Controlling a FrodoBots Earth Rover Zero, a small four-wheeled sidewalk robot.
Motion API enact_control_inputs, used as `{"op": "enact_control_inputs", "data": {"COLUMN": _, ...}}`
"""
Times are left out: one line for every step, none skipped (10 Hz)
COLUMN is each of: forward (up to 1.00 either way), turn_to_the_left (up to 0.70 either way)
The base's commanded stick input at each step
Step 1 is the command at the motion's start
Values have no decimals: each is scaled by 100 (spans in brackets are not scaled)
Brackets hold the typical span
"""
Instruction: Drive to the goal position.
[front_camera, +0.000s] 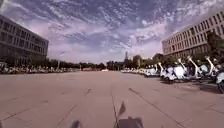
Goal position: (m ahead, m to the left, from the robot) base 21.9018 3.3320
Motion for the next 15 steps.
{"op": "enact_control_inputs", "data": {"forward": 70, "turn_to_the_left": 0}}
{"op": "enact_control_inputs", "data": {"forward": 70, "turn_to_the_left": 0}}
{"op": "enact_control_inputs", "data": {"forward": 70, "turn_to_the_left": 0}}
{"op": "enact_control_inputs", "data": {"forward": 70, "turn_to_the_left": 0}}
{"op": "enact_control_inputs", "data": {"forward": 70, "turn_to_the_left": 0}}
{"op": "enact_control_inputs", "data": {"forward": 70, "turn_to_the_left": 0}}
{"op": "enact_control_inputs", "data": {"forward": 70, "turn_to_the_left": 0}}
{"op": "enact_control_inputs", "data": {"forward": 70, "turn_to_the_left": 0}}
{"op": "enact_control_inputs", "data": {"forward": 70, "turn_to_the_left": 0}}
{"op": "enact_control_inputs", "data": {"forward": 70, "turn_to_the_left": 0}}
{"op": "enact_control_inputs", "data": {"forward": 70, "turn_to_the_left": 0}}
{"op": "enact_control_inputs", "data": {"forward": 70, "turn_to_the_left": 0}}
{"op": "enact_control_inputs", "data": {"forward": 70, "turn_to_the_left": 0}}
{"op": "enact_control_inputs", "data": {"forward": 70, "turn_to_the_left": 0}}
{"op": "enact_control_inputs", "data": {"forward": 70, "turn_to_the_left": 0}}
